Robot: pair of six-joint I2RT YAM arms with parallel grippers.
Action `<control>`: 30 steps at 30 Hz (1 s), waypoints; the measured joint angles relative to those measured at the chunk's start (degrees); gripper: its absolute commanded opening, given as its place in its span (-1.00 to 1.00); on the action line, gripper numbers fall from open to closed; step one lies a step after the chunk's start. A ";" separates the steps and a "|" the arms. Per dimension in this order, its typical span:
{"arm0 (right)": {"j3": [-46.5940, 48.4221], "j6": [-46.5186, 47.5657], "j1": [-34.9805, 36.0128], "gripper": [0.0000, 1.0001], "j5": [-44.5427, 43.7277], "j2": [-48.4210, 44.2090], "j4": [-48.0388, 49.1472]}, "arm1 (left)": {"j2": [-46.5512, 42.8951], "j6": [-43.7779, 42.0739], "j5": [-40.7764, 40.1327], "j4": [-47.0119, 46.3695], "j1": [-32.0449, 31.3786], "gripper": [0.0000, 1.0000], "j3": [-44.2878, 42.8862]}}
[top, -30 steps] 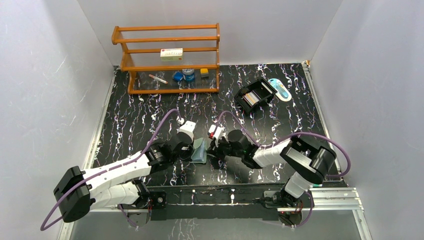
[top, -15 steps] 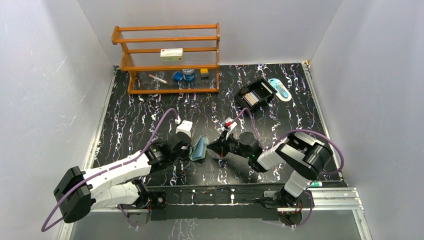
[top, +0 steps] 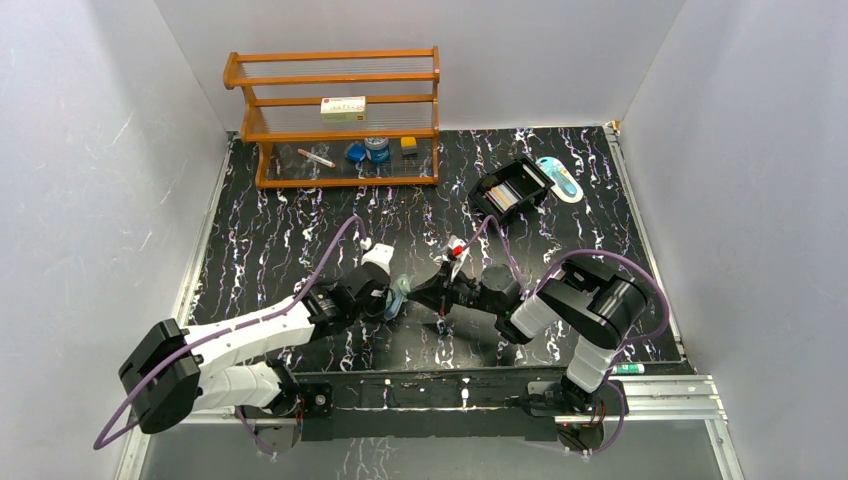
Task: Put the credit cards into the card holder
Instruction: Close the card holder at the center of the board.
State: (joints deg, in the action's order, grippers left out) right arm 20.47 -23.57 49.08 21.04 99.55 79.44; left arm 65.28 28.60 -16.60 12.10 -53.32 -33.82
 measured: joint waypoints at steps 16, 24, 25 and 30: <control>0.52 1.75 -1.86 -0.04 -1.97 -8.96 -18.25 | 4.61 1.31 16.61 -11.26 0.24 -0.54 2.19; 1.25 -5.11 -1.86 0.04 -7.65 -20.83 -32.92 | 3.10 4.00 16.72 -11.61 0.76 -0.23 2.16; 1.97 -6.69 -1.86 0.03 -9.09 -21.55 -35.74 | 2.45 4.52 16.50 -11.30 0.92 -0.20 2.14; 5.79 -15.13 -1.88 -0.03 -15.30 -23.87 -47.82 | -1.53 7.17 14.64 -8.57 2.75 -0.26 1.46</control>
State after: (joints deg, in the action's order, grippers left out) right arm 26.26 -38.70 47.20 5.74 75.68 31.62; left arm 63.75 35.77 -1.96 3.53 -50.57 -32.36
